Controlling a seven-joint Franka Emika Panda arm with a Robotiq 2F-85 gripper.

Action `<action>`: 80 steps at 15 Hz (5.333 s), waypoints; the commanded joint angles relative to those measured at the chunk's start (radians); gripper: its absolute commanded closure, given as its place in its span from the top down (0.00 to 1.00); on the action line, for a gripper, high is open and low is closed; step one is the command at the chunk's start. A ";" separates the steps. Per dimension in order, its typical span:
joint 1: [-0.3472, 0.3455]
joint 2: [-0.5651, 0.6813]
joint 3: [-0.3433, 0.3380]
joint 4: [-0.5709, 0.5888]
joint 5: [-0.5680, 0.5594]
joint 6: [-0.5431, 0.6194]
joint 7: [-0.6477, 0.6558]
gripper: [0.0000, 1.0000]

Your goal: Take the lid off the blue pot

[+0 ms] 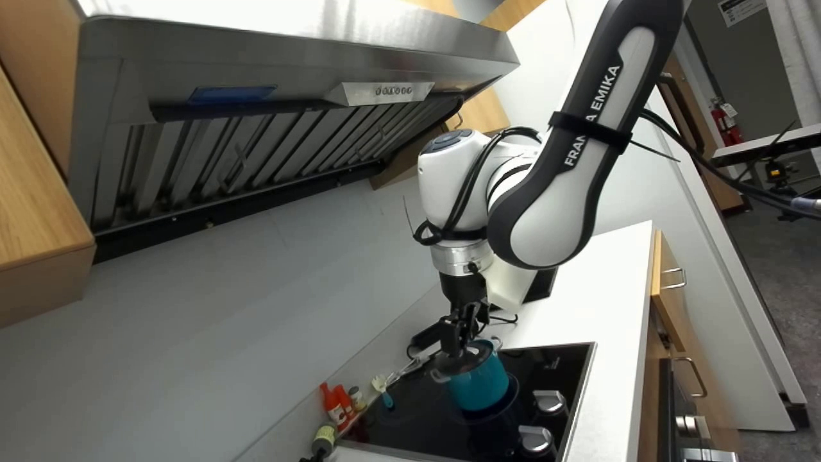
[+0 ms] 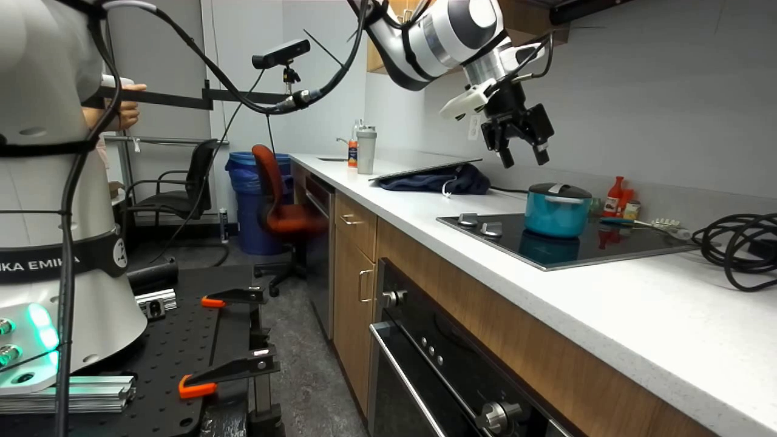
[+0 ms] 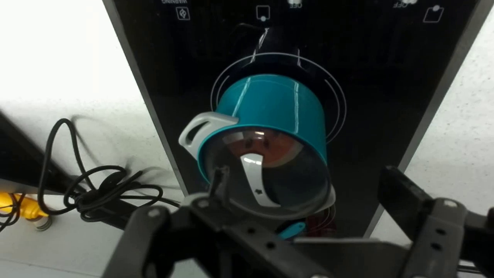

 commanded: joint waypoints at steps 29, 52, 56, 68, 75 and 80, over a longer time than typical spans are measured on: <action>0.158 0.150 -0.175 0.153 -0.013 0.032 0.209 1.00; 0.152 0.255 -0.203 0.248 0.013 0.034 0.223 0.97; 0.155 0.268 -0.213 0.278 0.022 0.027 0.225 0.95; 0.140 0.286 -0.208 0.306 0.069 0.035 0.207 0.09; 0.139 0.284 -0.219 0.302 0.074 0.025 0.215 0.00; 0.137 0.281 -0.220 0.298 0.073 0.028 0.209 0.00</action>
